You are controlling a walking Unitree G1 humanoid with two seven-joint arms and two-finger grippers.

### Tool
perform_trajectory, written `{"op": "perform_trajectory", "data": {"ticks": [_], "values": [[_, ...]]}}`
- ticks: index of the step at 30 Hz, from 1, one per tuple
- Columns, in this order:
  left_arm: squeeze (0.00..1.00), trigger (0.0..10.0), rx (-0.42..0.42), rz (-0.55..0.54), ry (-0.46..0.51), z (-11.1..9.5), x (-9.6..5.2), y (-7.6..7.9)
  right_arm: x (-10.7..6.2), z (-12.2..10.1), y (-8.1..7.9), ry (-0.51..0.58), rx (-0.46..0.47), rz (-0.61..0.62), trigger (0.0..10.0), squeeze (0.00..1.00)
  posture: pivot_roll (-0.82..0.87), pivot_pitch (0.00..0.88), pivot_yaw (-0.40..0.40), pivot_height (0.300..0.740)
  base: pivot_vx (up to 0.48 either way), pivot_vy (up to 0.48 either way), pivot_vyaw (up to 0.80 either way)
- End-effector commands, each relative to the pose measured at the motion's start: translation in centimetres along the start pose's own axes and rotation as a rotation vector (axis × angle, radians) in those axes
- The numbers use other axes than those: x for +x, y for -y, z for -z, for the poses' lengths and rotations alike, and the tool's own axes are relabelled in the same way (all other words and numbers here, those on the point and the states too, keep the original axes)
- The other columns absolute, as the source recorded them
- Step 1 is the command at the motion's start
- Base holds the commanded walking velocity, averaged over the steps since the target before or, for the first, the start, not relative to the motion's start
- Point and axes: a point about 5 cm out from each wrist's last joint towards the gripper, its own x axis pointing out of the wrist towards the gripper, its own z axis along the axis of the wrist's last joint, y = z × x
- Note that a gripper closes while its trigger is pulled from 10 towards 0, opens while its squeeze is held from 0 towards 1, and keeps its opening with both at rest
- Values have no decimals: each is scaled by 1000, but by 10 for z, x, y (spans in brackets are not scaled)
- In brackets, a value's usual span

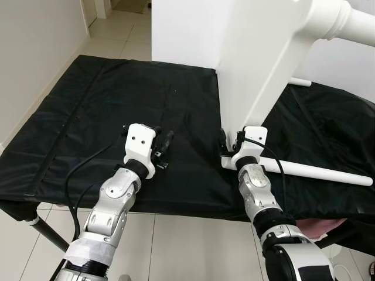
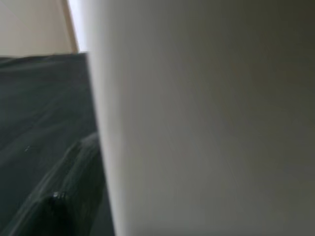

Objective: Building children table

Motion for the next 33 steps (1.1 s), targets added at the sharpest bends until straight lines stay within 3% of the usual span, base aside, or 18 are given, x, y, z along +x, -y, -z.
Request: {"op": "perform_trajectory", "data": {"ticks": [1,5,6,10,11,24,26,30,33], "values": [[0,10000,2,31,-10,1,-1,3,4,-1,0,-14,-2,16,10000,0,20,0,-60,740,0,0,0],[0,10000,1,31,-9,1,-1,4,5,0,-1,-24,-2,26,10000,0,27,0,-63,740,0,0,0],[0,10000,1,30,-9,1,-1,3,6,1,-3,-32,4,29,4863,0,31,0,-62,740,0,0,0],[0,10000,1,29,-9,1,-1,3,6,2,-4,-38,8,33,4510,0,31,0,-62,740,0,0,0],[0,10000,1,29,-10,1,-2,3,6,4,-5,-49,16,33,0,0,36,0,-57,740,0,0,0],[0,10000,2,30,-15,-1,-2,1,11,0,-14,-33,53,25,0,0,29,0,-39,740,0,0,0],[0,10000,1,31,-16,0,-1,1,12,-3,-28,-16,63,-19,0,0,29,0,-39,740,0,0,0],[0,10000,0,31,-16,0,-1,1,12,-3,-32,-12,60,-34,0,0,28,0,-40,740,0,0,0],[0,10000,-3,29,-14,-1,0,1,8,-2,-66,-8,57,-129,0,0,29,0,-40,740,0,0,0]]}}
